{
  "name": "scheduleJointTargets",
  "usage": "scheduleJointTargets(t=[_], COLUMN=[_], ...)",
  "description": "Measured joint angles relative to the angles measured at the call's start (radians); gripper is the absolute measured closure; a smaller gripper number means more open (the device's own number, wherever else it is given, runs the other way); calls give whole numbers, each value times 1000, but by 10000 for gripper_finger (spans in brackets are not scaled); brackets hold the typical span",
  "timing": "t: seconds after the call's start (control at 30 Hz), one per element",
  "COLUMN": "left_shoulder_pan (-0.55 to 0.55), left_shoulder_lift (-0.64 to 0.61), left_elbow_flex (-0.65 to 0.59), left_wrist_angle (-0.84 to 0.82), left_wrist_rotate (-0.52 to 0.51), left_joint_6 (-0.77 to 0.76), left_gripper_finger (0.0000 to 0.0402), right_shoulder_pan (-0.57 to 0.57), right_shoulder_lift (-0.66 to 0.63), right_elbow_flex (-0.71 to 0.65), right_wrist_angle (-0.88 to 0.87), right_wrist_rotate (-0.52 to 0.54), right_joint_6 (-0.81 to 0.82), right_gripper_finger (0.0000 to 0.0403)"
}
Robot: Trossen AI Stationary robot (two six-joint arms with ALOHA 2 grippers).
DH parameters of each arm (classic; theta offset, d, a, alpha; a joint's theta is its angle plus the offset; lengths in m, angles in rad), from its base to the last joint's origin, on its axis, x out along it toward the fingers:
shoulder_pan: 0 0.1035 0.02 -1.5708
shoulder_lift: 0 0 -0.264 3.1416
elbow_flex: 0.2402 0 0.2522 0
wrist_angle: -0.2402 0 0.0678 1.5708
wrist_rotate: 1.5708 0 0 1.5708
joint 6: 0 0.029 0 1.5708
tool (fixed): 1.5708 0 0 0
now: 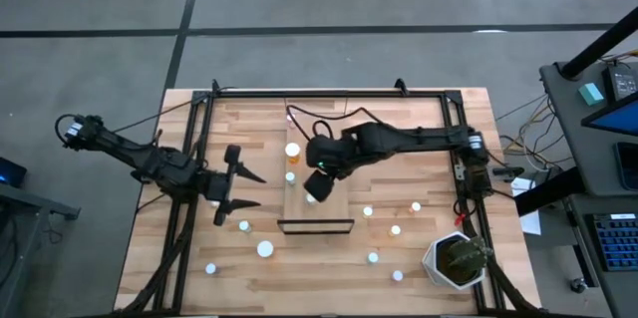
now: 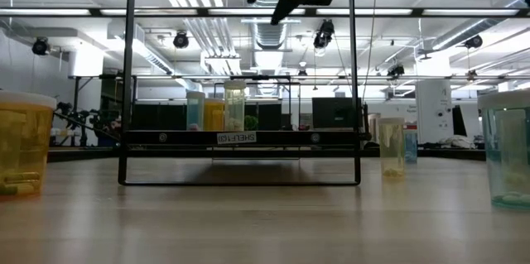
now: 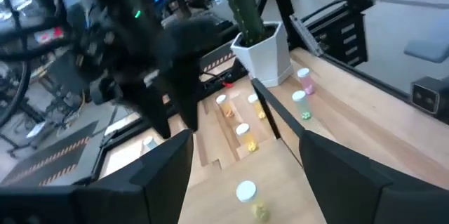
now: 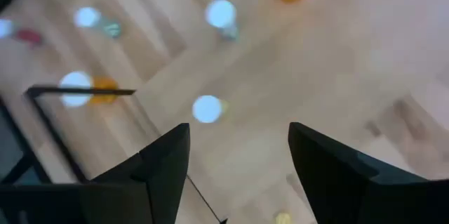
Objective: Pick and place medicine bottles onto shelf by color
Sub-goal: Put the yellow pill bottle on the shelf
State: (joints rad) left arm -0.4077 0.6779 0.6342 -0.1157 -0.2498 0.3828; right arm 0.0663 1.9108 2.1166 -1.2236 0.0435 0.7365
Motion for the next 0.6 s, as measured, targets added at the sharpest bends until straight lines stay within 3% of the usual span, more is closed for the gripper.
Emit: scheduleJointTargets(t=[0.33,0.6], left_shoulder_pan=[0,-1], left_shoulder_lift=[-67,-106], left_elbow_flex=[-22,-36], left_wrist_angle=[-1,-1], left_wrist_rotate=[15,17], left_joint_6=[16,26], left_gripper_finger=[158,158], right_shoulder_pan=[12,32], right_shoulder_lift=[201,260], right_elbow_flex=[235,235], right_wrist_angle=[-135,-132], right_wrist_rotate=[-70,-74], right_joint_6=[220,258], right_gripper_finger=[175,175])
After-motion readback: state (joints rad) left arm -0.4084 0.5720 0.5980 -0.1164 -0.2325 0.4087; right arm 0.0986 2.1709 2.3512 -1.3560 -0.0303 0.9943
